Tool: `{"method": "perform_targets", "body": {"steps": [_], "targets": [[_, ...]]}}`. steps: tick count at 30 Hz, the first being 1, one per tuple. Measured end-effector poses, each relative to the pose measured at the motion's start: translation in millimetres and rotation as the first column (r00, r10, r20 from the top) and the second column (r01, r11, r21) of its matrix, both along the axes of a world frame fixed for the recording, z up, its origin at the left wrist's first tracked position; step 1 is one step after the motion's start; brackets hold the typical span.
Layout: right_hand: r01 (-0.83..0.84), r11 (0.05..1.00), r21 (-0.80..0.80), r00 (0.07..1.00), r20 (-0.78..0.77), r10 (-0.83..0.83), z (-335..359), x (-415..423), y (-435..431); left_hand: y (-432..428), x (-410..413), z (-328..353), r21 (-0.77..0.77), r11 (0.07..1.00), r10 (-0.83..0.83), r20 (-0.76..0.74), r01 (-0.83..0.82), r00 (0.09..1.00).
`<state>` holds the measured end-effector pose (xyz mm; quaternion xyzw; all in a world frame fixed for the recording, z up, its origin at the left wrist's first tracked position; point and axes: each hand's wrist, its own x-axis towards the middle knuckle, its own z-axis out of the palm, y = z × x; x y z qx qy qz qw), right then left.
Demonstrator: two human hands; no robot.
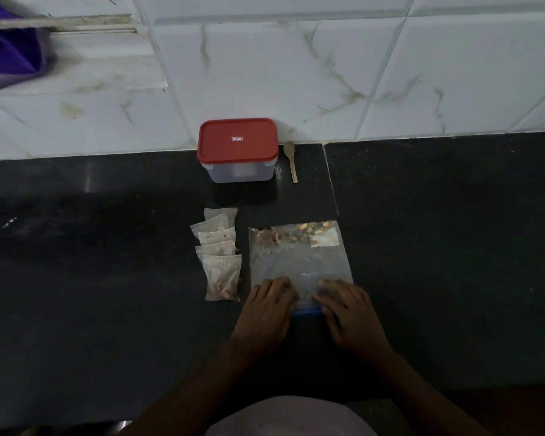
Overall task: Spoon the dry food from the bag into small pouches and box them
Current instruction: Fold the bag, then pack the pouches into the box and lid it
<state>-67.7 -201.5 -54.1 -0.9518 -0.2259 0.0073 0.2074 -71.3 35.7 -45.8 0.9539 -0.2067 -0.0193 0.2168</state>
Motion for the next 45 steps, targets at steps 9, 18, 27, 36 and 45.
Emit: {"method": "perform_targets", "body": {"steps": [9,18,27,36,45], "targets": [[0.018,0.999,0.049,0.999,-0.046,-0.015,5.3,-14.1,4.5,11.6,-9.7,0.4,-0.002,0.998,-0.066,-0.018,0.066,0.998],[-0.065,0.996,-0.055,0.998,-0.029,0.064,24.1,3.4,-2.6,11.7,-1.2,5.0,0.098,0.973,-0.211,0.035,0.207,0.977],[-0.021,0.998,-0.063,0.998,-0.064,0.017,27.3,-2.3,-4.0,5.2,8.1,13.4,0.107,0.979,-0.161,-0.108,0.172,0.981],[0.058,0.998,-0.022,0.974,-0.220,-0.061,38.2,29.3,-3.2,6.9,17.3,15.9,0.082,0.988,-0.121,-0.074,0.127,0.990],[0.138,0.988,-0.064,0.987,-0.079,-0.143,32.3,17.1,0.2,11.4,11.4,14.8,0.135,0.986,-0.112,0.119,0.095,0.987]]}}
